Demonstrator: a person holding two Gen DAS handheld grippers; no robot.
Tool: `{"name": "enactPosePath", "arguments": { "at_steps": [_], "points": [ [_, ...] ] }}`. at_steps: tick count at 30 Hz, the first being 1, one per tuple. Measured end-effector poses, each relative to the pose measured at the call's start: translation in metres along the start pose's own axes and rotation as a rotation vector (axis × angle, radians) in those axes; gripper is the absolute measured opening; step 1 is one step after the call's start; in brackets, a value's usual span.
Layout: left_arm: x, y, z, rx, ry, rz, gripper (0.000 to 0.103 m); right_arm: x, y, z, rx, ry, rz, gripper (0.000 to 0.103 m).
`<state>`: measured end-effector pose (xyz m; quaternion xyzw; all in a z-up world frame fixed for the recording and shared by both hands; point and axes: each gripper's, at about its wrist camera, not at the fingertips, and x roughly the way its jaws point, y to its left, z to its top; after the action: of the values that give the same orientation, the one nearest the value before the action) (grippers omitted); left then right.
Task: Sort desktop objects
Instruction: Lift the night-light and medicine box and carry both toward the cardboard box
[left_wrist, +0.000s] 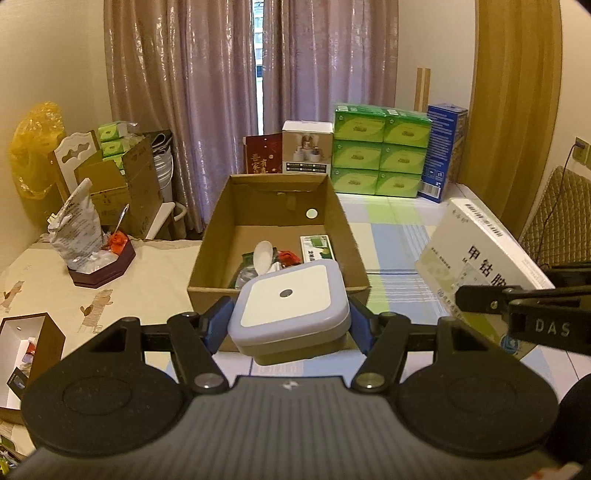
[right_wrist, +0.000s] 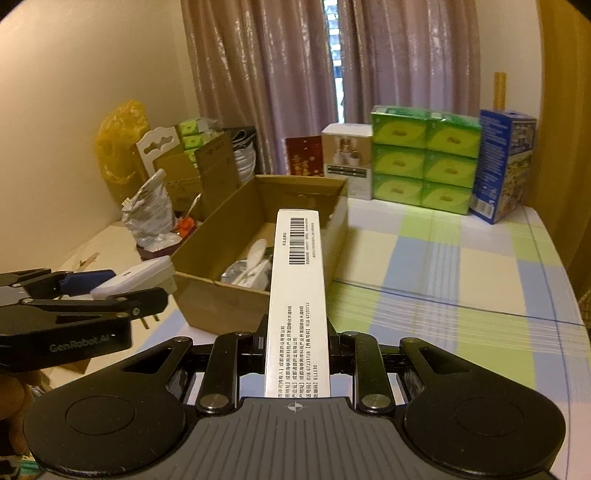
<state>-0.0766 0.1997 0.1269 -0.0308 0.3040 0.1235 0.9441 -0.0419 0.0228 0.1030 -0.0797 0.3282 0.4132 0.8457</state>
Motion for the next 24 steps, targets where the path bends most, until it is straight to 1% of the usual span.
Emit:
{"name": "enactPosePath", "arguments": {
  "at_steps": [10, 15, 24],
  "points": [
    [0.014, 0.023, 0.015, 0.011, 0.006, 0.029, 0.061, 0.023, 0.025, 0.019, -0.027, 0.005, 0.040, 0.021],
    [0.024, 0.031, 0.023, 0.018, 0.018, 0.031, 0.061, 0.037, 0.028, 0.030, -0.028, 0.007, 0.062, 0.021],
    [0.054, 0.042, 0.045, 0.030, 0.034, 0.022, 0.061, 0.069, 0.022, 0.065, -0.027, 0.000, 0.074, 0.021]
  ]
}}
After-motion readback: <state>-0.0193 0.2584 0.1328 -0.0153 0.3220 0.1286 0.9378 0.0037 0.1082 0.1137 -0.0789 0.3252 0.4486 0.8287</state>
